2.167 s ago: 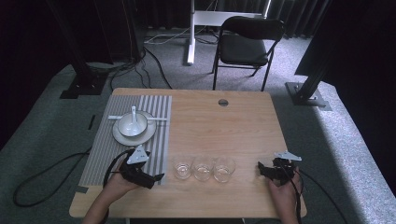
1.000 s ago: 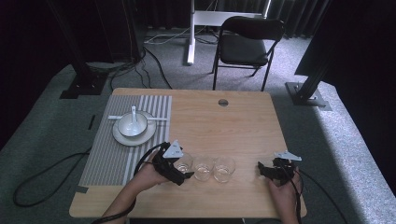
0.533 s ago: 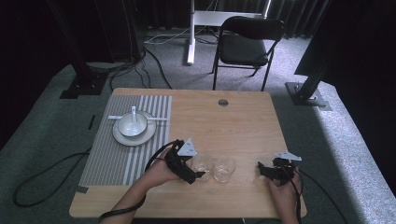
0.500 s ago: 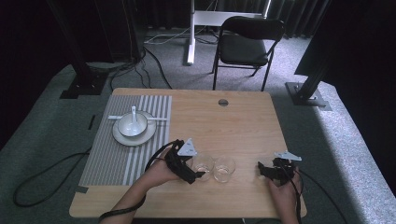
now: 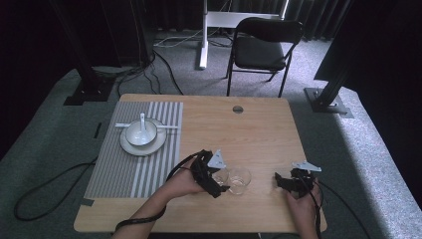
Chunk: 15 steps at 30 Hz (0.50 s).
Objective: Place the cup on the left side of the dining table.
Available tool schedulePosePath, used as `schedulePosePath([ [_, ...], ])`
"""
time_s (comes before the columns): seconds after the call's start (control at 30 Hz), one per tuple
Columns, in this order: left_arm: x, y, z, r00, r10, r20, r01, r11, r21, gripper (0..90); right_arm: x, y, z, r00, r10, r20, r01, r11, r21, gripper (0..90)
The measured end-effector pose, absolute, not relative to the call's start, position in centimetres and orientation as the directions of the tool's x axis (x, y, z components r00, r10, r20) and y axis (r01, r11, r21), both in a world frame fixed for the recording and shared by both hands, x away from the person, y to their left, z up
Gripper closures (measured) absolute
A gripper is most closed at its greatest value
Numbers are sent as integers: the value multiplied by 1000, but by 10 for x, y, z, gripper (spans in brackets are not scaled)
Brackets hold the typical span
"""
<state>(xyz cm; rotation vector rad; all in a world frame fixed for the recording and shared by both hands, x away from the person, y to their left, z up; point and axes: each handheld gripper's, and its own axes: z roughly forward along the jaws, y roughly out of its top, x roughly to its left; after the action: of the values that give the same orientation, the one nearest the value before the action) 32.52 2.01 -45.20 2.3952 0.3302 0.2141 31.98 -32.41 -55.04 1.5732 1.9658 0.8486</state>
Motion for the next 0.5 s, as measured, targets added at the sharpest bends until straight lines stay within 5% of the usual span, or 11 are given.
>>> schedulePosePath([
  [0.5, 332, -18, -458, 966, 252, 53, 165, -765, 622, 3, 320, -324, -550, -224, 974, 12, 677, 147, 721, 118],
])
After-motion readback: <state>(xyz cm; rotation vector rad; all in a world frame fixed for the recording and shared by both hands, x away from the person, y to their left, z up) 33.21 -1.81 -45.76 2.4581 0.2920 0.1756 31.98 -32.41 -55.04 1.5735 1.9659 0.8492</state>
